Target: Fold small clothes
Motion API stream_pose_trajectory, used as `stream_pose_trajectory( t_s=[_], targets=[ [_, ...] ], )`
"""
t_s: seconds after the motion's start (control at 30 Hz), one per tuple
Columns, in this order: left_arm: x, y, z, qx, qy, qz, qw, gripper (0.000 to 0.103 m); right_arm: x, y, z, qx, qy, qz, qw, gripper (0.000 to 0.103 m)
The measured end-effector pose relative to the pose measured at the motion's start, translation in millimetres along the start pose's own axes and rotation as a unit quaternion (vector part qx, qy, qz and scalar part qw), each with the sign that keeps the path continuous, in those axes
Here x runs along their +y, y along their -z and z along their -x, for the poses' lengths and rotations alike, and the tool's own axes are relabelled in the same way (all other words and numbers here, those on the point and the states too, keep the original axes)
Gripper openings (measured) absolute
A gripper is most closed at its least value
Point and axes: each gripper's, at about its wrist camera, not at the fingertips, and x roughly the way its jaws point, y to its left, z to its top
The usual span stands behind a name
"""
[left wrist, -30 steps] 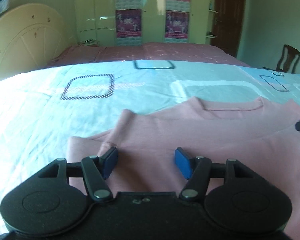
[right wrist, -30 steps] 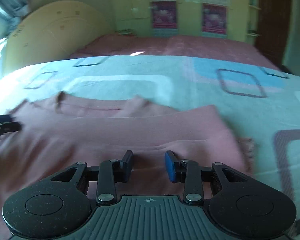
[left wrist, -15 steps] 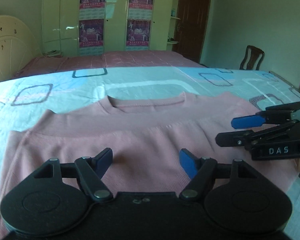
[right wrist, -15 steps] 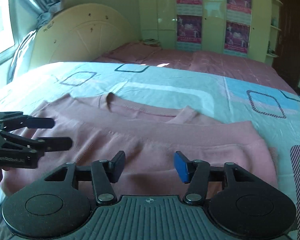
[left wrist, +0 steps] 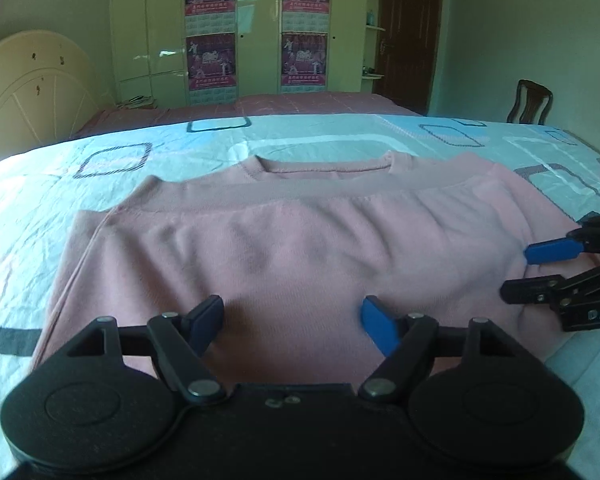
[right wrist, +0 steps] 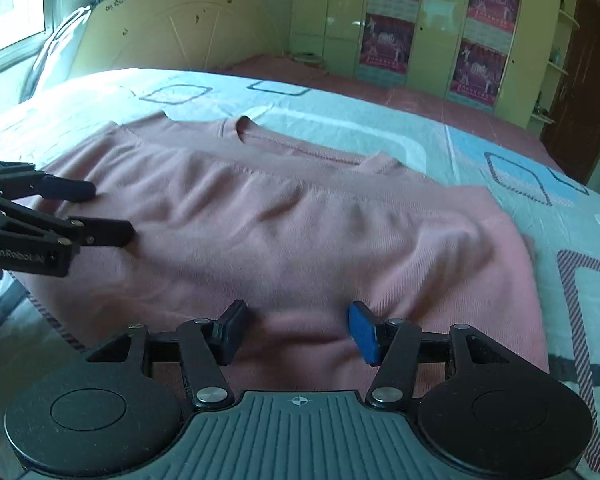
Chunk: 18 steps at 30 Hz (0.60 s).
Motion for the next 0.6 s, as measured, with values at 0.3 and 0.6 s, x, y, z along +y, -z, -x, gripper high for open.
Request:
stream_pose_trajectory(
  t_s=[0.3,0.6],
  targets=[
    [81,35,46,-0.005,-0.085,0.049,0.9952,0.077,-82,68,56,0.017,0.048,-0.106,0.993,0.055],
    [-22,15,56,-0.034,-0.014,0.004,0.9993,0.075,2,25,66,-0.039,-0.007,-0.064,0.997,0.055]
  ],
)
